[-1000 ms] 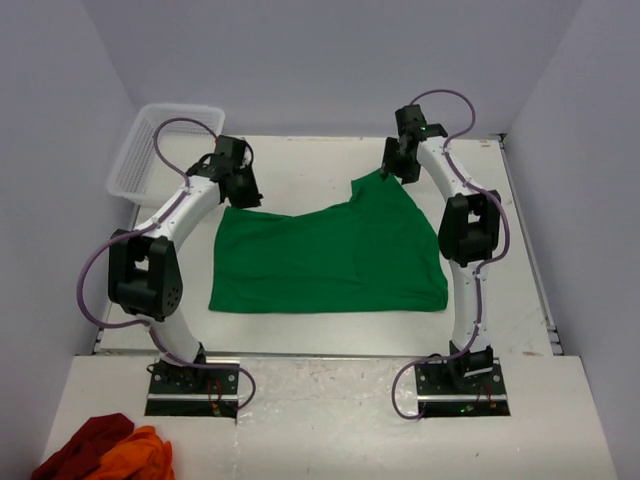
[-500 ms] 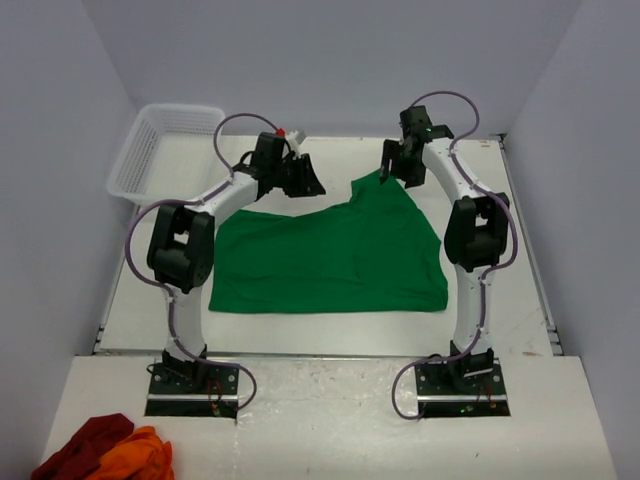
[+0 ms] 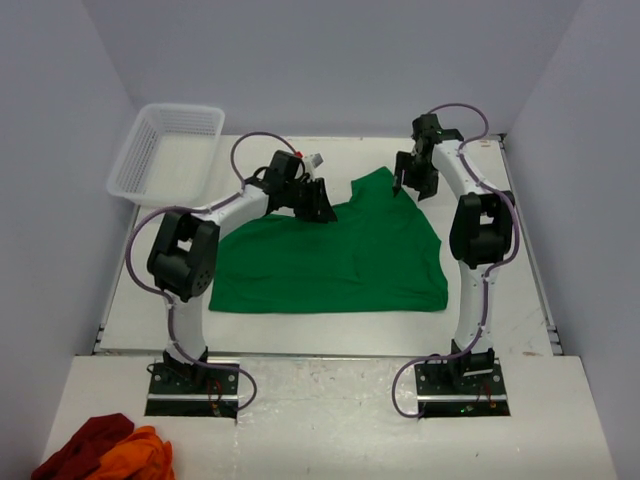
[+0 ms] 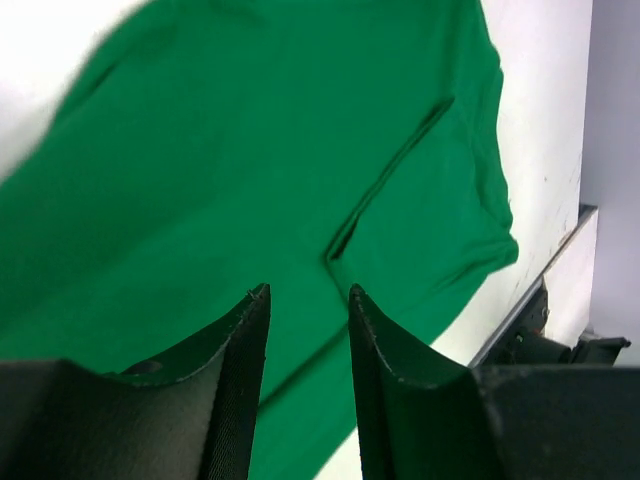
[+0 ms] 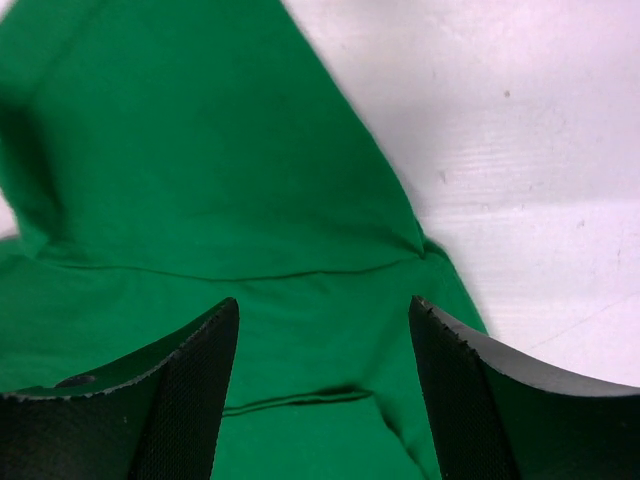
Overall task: Fold and stack the t-shirts
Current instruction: Grap the side of the flattened tshirt furthest away from the robot with both arms
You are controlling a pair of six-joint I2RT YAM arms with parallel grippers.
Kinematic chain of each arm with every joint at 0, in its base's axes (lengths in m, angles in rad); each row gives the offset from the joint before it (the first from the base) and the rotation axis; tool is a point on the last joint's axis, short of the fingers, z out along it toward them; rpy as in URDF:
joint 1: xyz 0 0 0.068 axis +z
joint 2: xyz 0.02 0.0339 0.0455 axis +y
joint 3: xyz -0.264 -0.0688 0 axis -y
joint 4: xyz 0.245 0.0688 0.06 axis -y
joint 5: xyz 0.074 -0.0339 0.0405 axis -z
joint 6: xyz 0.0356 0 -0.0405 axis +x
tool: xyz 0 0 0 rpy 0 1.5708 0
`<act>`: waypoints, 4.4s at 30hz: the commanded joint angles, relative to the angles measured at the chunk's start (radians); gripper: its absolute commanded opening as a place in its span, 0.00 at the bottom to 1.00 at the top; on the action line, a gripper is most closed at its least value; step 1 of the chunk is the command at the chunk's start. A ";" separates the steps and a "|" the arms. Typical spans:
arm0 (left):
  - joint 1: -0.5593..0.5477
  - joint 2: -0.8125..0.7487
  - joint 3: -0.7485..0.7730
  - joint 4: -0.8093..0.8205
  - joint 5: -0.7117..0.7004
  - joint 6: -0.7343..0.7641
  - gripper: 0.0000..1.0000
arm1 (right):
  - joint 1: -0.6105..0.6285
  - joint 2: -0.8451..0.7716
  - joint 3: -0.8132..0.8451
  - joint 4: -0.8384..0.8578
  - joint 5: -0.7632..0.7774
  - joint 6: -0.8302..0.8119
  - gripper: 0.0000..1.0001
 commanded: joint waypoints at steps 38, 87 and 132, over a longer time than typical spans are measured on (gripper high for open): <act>-0.001 -0.425 -0.217 -0.239 -0.121 0.154 0.45 | -0.067 0.018 -0.077 -0.134 -0.035 -0.031 0.52; -0.140 -0.283 -0.275 -0.085 -0.249 0.012 0.09 | 0.161 -0.590 -0.548 0.202 0.023 0.108 0.00; 0.052 -0.411 -0.386 -0.118 -0.247 0.000 0.13 | 0.373 -0.518 -0.713 0.225 0.169 0.208 0.06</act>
